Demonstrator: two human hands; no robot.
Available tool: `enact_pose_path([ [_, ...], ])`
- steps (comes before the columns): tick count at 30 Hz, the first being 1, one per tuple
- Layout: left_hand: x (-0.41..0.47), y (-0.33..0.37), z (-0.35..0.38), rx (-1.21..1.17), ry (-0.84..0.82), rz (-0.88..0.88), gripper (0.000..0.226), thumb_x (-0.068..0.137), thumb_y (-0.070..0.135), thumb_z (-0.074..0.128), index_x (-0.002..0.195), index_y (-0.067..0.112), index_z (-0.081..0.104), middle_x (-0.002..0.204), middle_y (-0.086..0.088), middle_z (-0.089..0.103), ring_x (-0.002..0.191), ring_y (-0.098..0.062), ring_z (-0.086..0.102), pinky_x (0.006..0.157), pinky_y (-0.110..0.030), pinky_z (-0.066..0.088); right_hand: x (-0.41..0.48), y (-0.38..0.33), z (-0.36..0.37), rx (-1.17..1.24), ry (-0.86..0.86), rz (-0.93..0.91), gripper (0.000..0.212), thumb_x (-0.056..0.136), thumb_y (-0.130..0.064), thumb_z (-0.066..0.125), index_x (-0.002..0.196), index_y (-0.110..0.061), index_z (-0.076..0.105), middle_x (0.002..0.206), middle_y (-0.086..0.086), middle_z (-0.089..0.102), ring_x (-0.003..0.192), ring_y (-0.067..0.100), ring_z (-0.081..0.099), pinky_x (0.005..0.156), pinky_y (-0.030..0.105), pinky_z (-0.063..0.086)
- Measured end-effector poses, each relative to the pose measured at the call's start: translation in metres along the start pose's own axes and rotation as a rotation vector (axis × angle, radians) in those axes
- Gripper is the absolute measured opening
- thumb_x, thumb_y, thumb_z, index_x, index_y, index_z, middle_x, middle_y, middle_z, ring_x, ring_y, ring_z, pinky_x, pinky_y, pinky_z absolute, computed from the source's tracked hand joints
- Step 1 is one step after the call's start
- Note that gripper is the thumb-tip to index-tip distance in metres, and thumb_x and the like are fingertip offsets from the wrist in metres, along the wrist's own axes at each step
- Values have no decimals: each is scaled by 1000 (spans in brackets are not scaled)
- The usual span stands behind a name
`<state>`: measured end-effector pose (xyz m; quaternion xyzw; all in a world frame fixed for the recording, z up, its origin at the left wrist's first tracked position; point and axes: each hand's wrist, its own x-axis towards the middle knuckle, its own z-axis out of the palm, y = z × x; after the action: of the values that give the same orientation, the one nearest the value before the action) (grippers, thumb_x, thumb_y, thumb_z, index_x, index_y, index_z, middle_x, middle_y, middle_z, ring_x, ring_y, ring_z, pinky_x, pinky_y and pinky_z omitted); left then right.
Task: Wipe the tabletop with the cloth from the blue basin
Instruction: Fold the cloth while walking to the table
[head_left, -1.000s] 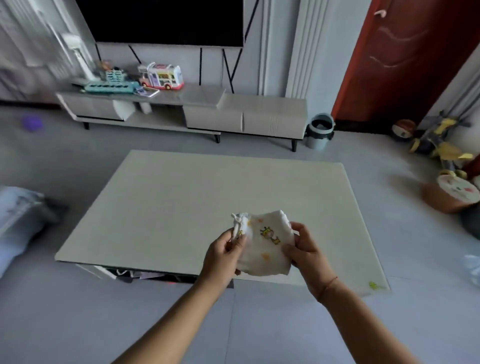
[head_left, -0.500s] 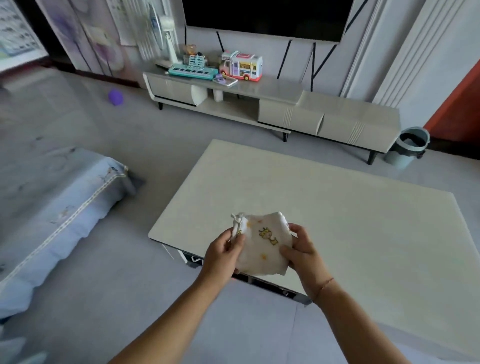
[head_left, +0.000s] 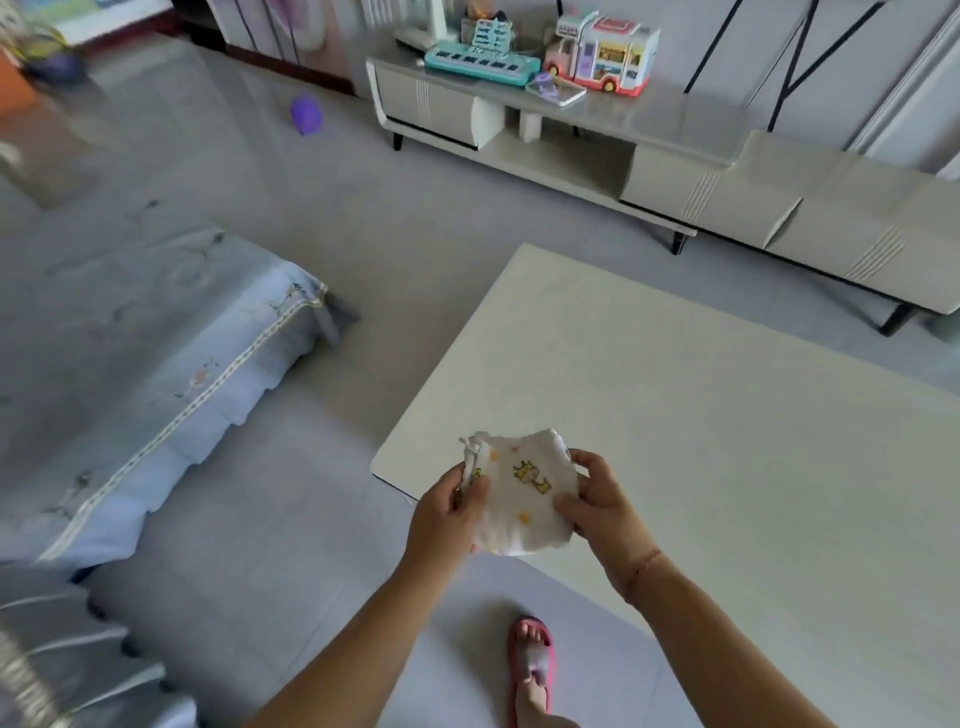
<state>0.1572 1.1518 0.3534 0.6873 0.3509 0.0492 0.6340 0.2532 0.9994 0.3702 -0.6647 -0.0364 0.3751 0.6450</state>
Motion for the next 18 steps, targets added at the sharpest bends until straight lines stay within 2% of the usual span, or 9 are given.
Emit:
enact_pose_path([
  [3,34,-11,-17,32,2,-18,16,90,38,54,80,30,64,51,17,48,48,-2,45,45,-18,37,40,4,17,-9,-15,52,40,90,12,44,121,-13,43,100,11,66,82,17,62,62,23,52],
  [6,68,-30,-36,94,6,-32,18,96,28,52,84,20,63,50,13,44,50,-9,44,49,-28,41,75,12,37,-32,-1,95,33,93,6,44,120,-14,45,98,6,68,79,13,64,63,21,52],
  [8,93,-41,-48,140,-12,-43,16,97,27,51,88,20,63,50,14,46,51,-5,44,53,-33,45,96,21,50,-51,13,122,31,94,3,45,121,-14,45,101,5,69,83,14,65,64,21,52],
  [10,119,-53,-61,168,-51,-55,15,97,29,50,94,23,63,51,18,49,50,-1,45,52,-31,47,116,31,64,-68,35,146,35,93,6,46,123,-12,44,103,5,69,87,16,65,65,20,51],
  [12,145,-64,-77,173,-108,-73,15,97,30,49,101,26,63,59,19,55,56,-2,51,45,-26,47,135,41,81,-86,65,170,43,89,10,51,125,-12,43,106,7,68,89,19,65,65,21,51],
  [14,172,-75,-94,196,-185,-107,17,98,30,47,106,30,62,78,11,63,67,-13,57,44,-22,46,153,51,101,-85,113,201,52,84,16,53,127,-11,42,110,11,66,88,20,65,62,20,51],
  [16,198,-86,-108,246,-254,-126,22,99,33,45,114,35,60,88,6,67,74,-19,61,47,-23,49,169,63,120,-58,170,223,58,81,22,52,129,-9,40,115,18,63,86,22,63,57,19,50],
  [18,220,-98,-121,329,-333,-113,26,99,36,42,120,41,56,90,6,68,79,-18,64,57,-30,54,185,78,136,-34,224,240,61,80,23,51,131,-7,38,118,22,60,88,27,61,56,22,52],
])
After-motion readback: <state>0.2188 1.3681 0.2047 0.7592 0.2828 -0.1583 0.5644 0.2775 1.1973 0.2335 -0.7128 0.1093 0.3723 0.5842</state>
